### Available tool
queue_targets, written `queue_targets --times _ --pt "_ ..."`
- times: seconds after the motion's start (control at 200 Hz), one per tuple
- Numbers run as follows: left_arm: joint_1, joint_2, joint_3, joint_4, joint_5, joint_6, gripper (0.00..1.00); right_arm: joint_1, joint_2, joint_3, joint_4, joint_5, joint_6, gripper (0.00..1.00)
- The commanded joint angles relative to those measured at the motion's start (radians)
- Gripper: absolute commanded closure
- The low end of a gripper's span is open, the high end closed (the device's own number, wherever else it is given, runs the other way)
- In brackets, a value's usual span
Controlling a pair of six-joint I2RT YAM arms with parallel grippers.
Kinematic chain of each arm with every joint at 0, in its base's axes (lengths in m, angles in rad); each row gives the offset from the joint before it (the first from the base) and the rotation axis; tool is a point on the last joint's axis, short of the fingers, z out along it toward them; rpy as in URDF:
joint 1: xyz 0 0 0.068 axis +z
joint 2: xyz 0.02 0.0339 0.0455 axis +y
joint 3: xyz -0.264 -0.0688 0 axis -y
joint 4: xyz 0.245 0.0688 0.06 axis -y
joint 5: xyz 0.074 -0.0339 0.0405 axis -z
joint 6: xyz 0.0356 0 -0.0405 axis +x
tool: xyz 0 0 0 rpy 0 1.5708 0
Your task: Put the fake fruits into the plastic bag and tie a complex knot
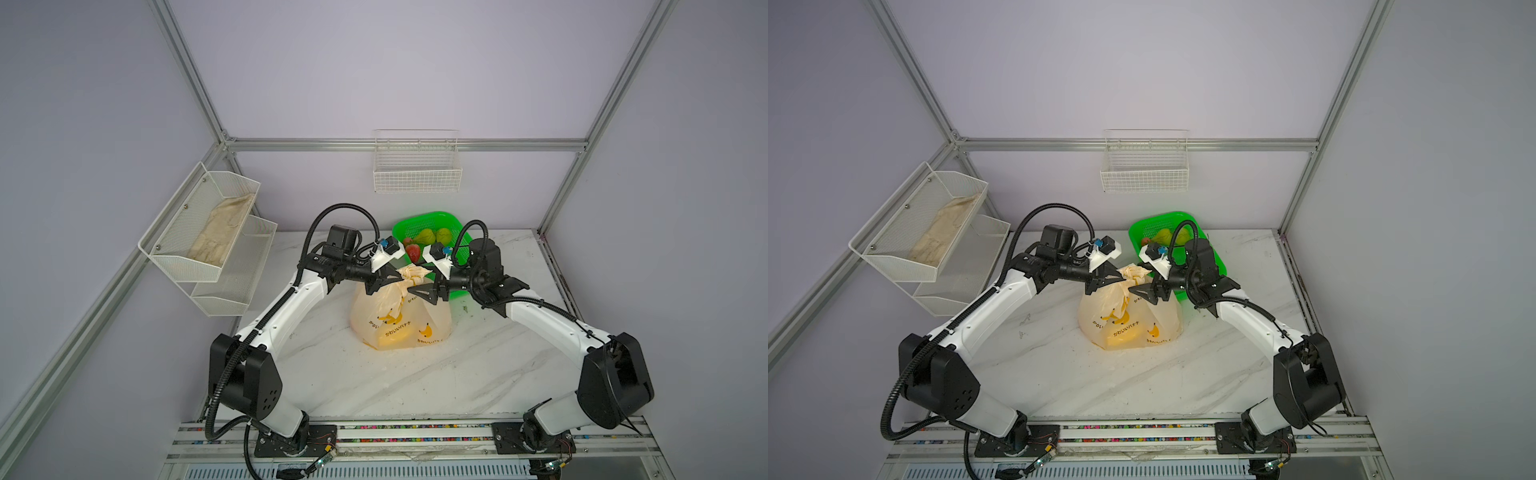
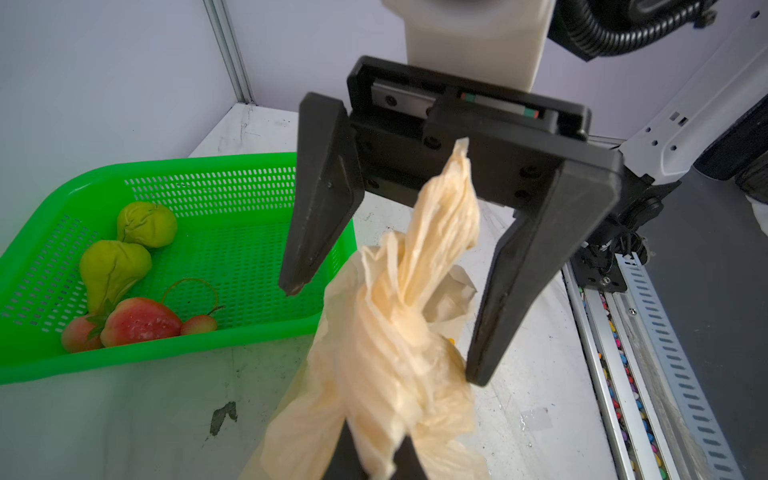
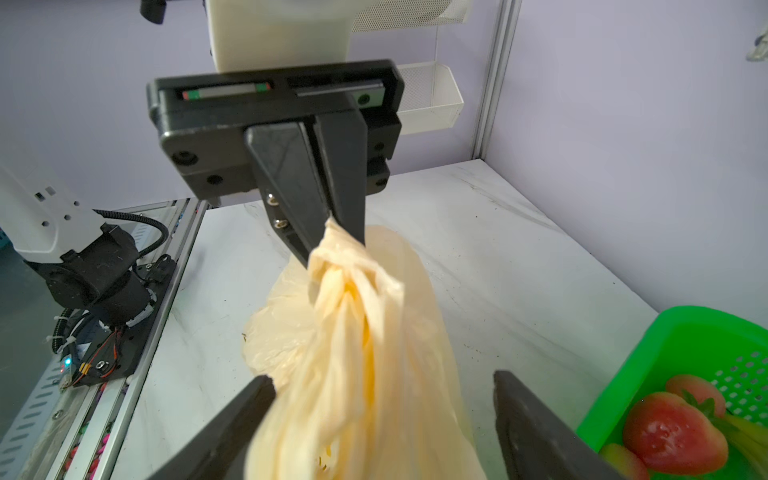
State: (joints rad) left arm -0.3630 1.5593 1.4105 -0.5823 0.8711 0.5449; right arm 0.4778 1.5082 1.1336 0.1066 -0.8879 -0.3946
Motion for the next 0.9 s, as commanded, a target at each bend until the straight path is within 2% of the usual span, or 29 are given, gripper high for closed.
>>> queue_targets --times 0.0,0.085,0.42,0.49,0.63,0.75,0.895 --pt "-0.014 -0.044 -0.034 0.001 -0.001 0.047 1.00 -0.004 0.041 0.079 -0.077 -0.052 -0.112 0.16" --pt "-0.016 -0.044 -0.032 -0.001 -0.002 0.047 1.00 -0.003 0.066 0.114 -0.108 -0.103 -0.116 0.18" --pt "-0.022 -0.035 -0.023 -0.003 -0.013 0.041 1.00 -0.002 0.120 0.167 -0.198 -0.125 -0.143 0.34" --pt "-0.023 -0.036 -0.021 -0.002 -0.021 0.042 1.00 -0.002 0.127 0.186 -0.258 -0.109 -0.168 0.28" --pt "-0.027 -0.043 -0.027 -0.002 -0.044 0.061 1.00 -0.005 0.053 0.155 -0.260 -0.072 -0.193 0.15" --pt "-0.031 -0.053 -0.038 -0.003 -0.058 0.087 1.00 -0.007 0.003 0.144 -0.251 -0.084 -0.196 0.10" --pt "-0.038 -0.061 -0.044 -0.003 -0.062 0.103 1.00 -0.007 0.038 0.189 -0.289 -0.080 -0.201 0.09"
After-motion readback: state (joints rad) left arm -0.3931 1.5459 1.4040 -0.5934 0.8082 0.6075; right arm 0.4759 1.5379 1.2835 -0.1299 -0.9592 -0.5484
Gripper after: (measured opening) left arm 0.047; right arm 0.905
